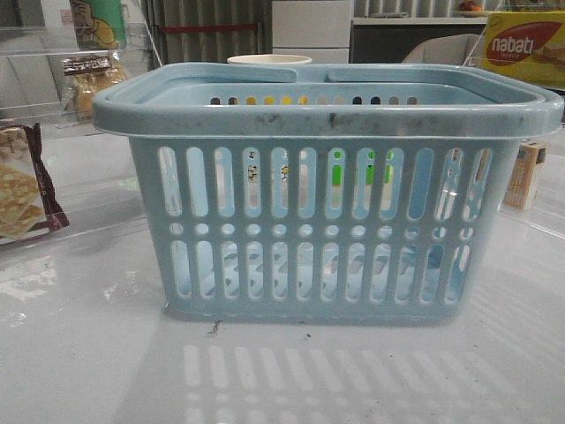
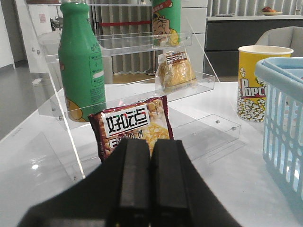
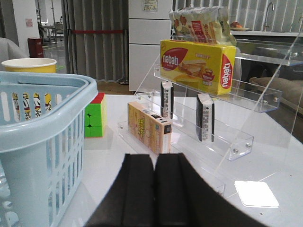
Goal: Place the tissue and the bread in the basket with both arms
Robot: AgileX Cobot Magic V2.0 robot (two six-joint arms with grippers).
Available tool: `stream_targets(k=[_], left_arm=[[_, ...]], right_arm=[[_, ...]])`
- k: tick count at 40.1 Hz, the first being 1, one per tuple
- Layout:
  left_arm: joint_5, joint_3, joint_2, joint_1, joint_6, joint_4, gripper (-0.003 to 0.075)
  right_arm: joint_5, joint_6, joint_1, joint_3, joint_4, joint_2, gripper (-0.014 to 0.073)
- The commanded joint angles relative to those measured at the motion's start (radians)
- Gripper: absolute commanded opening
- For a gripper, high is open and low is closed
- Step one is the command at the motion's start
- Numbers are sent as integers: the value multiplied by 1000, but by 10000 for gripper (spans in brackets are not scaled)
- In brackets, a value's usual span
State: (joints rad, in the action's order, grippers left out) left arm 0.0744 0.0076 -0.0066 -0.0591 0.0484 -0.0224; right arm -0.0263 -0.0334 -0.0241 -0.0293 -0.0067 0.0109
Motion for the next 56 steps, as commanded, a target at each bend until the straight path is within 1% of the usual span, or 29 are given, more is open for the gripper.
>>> stream_targets(k=[1,31,34,39,44,47,49,52,56], left_arm=[[-94,0,-17,-6,-3,-2,91],[-94,0,-17,-6,-3,-2,91],[-94,0,-17,-6,-3,-2,91],[-151,-2,-17,-6,-3,-7,91],[-222,-52,-17,-7,-3,-15,91],[-220,-111,-17,-7,-3,-15,91],[-217,-163,-15,-7,-3,-15,91],[-188,-240,-5,-7,-3,-17,91],[-82,-373,38,-7,-3,-21,91]], right_arm=[[-88,7,-5,0,-2,18,57],[-88,7,-5,0,-2,18,57],[-114,7,-5,0,-2,18,57],[-155,7,-5,6,-2,18,57],[-133,7,-5,79,-2,18,57],[-91,7,-5,153,-2,18,57],[-36,7,-5,233,-2,16,57],[26,7,-5,329,-2,1,57],[124,7,-5,471,-3,-53,57]])
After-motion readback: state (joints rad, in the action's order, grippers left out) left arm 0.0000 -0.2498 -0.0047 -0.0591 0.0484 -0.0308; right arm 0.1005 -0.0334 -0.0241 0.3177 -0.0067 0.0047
